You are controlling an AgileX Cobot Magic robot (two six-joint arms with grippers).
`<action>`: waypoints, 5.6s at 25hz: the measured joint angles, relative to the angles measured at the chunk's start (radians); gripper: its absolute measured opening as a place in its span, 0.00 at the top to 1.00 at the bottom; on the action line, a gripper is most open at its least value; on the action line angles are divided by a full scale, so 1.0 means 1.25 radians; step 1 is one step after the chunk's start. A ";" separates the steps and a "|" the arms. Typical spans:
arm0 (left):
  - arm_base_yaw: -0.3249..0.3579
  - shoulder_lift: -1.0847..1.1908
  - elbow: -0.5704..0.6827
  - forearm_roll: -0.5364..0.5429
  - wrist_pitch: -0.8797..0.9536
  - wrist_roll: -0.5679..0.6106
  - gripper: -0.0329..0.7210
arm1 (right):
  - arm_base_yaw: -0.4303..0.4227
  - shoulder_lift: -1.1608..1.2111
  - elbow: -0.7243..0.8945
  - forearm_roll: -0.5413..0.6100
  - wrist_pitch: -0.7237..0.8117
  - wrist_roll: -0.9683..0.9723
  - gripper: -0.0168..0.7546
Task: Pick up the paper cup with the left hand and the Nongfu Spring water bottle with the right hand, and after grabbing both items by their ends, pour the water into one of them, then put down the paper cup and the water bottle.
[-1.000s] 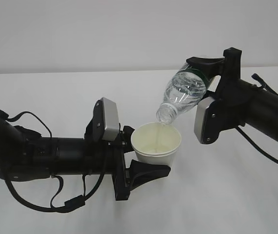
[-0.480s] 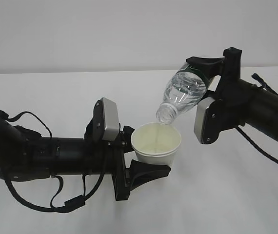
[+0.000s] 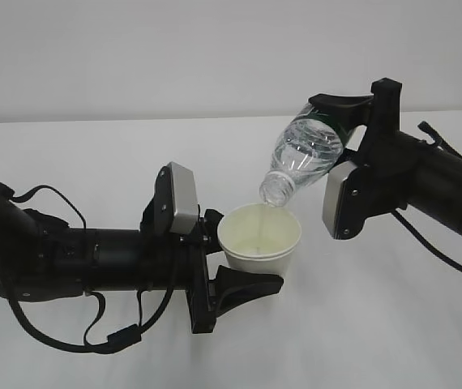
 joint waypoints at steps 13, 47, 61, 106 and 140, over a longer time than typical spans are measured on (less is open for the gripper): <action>0.000 0.000 0.000 0.000 0.001 0.000 0.31 | 0.000 0.000 0.000 -0.002 -0.002 -0.001 0.38; 0.000 0.000 0.000 0.000 0.003 0.000 0.31 | 0.000 0.000 0.000 -0.006 -0.008 -0.002 0.38; 0.000 0.000 0.000 0.000 0.003 0.000 0.31 | 0.000 0.000 0.000 -0.006 -0.014 -0.003 0.38; 0.000 0.000 0.000 0.016 0.003 0.000 0.31 | 0.000 0.000 0.000 -0.007 -0.029 -0.003 0.38; 0.000 0.000 0.000 0.016 0.003 0.000 0.32 | 0.000 0.000 0.000 -0.007 -0.030 -0.003 0.39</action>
